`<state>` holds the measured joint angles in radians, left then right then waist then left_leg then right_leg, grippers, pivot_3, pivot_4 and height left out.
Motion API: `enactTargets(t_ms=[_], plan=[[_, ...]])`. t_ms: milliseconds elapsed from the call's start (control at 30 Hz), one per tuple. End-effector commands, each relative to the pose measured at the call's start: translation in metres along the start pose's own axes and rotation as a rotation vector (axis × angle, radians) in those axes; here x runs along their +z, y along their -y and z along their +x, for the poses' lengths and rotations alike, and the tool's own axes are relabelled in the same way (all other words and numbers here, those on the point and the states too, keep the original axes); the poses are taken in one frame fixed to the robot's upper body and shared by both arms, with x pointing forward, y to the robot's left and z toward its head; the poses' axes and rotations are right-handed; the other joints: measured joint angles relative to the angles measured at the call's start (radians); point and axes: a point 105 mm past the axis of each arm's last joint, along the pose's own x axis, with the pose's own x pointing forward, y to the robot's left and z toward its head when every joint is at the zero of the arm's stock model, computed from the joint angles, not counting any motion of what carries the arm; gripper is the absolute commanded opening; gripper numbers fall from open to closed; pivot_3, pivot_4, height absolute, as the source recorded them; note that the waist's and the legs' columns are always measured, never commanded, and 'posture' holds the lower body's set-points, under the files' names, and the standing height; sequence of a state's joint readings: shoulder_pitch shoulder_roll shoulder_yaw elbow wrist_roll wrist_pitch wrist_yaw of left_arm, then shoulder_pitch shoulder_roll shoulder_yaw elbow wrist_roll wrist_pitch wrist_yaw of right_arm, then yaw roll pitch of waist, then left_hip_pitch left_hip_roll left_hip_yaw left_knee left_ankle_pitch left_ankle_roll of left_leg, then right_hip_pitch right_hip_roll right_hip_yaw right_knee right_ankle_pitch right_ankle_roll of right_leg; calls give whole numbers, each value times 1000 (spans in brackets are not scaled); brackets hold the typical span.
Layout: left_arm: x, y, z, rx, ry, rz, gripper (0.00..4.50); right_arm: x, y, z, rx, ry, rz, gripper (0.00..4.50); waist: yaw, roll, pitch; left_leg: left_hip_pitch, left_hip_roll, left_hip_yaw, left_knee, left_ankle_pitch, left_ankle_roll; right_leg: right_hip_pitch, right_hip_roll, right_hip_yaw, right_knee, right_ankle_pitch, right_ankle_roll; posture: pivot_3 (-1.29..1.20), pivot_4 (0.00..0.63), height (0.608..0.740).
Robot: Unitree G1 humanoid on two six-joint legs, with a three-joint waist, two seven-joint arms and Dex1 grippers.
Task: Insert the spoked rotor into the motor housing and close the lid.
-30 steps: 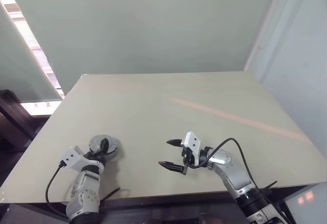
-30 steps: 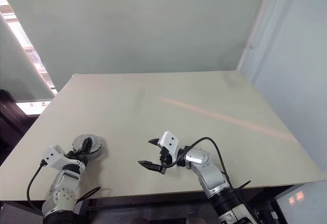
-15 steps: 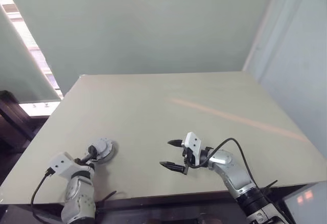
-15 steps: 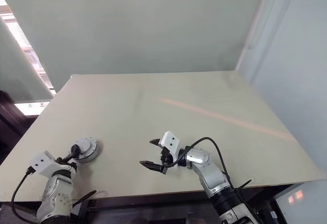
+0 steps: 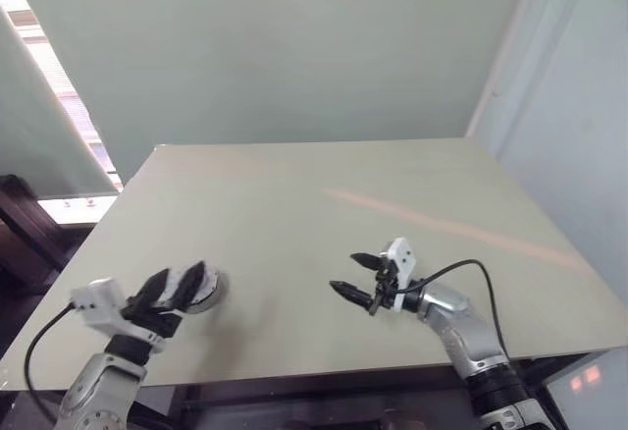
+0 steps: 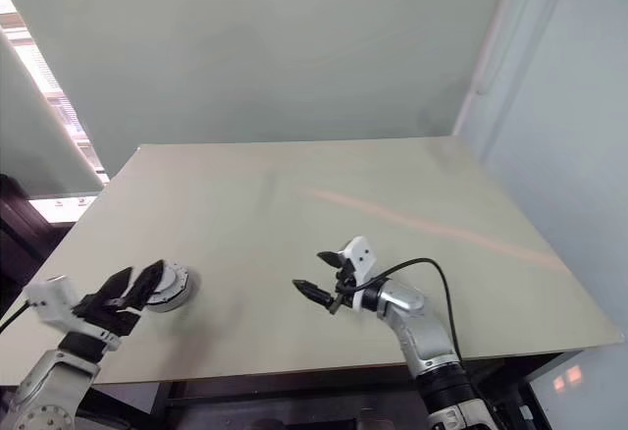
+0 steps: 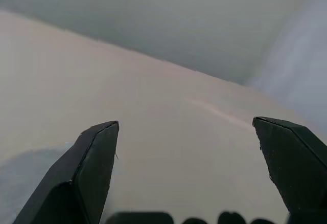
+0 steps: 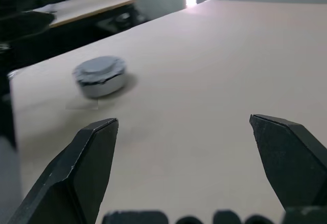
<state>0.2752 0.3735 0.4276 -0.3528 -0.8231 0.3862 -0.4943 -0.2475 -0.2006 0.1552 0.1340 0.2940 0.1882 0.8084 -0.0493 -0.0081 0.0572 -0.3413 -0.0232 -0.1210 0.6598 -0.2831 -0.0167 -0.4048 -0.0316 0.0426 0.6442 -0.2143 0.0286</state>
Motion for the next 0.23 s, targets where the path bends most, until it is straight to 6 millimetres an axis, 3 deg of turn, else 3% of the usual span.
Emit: enactTargets(t_ms=[33,233], plan=[[3,28,12,-149,-18,61,4492,13,4,-14,-26,22,-14,4500,0,1,0,0,0,0,0,0,0,0,0,0,0,0,0,0,0,740],[-15,37,21,-203,-99,67,4492,6,6,-30,-75,-1,15,4500,-1,3,0,0,1,1,-3,0,0,-2,1,1,0,0,1,0,0,740]])
